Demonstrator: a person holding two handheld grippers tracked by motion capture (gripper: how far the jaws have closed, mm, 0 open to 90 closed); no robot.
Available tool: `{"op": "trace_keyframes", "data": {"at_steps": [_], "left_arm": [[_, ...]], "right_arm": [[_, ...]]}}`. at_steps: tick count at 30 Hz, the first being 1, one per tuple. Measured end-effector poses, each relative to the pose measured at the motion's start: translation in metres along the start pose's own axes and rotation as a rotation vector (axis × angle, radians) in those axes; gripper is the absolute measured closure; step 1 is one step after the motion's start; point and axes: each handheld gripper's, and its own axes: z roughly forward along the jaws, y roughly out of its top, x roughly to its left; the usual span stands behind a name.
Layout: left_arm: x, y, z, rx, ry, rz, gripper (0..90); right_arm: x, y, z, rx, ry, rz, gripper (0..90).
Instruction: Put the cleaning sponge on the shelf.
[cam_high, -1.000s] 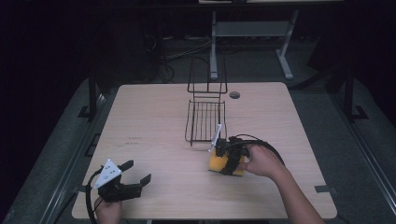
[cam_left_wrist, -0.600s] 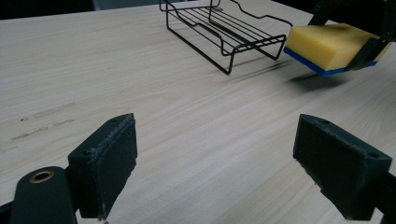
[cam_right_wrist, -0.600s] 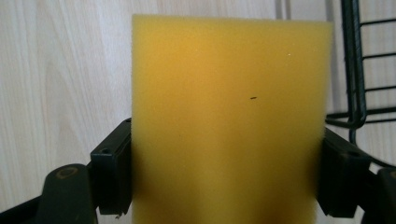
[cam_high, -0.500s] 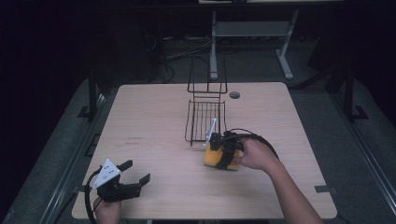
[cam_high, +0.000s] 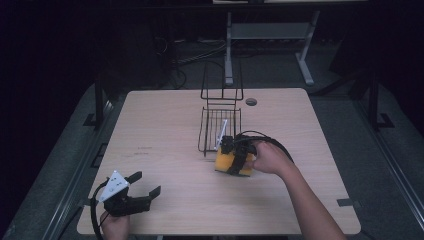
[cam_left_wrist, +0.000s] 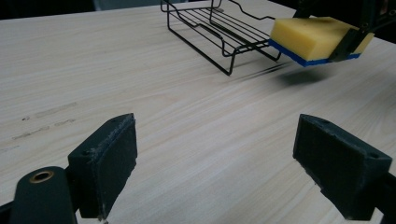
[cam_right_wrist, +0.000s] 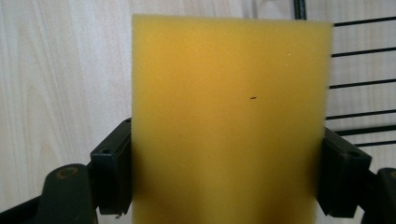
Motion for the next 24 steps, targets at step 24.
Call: {"op": "trace_keyframes", "data": {"at_steps": [24], "left_arm": [[0.003, 0.000, 0.000, -0.008, 0.004, -0.009, 13.0]], "right_arm": [[-0.032, 0.024, -0.006, 0.006, 0.002, -0.015, 21.8]]}}
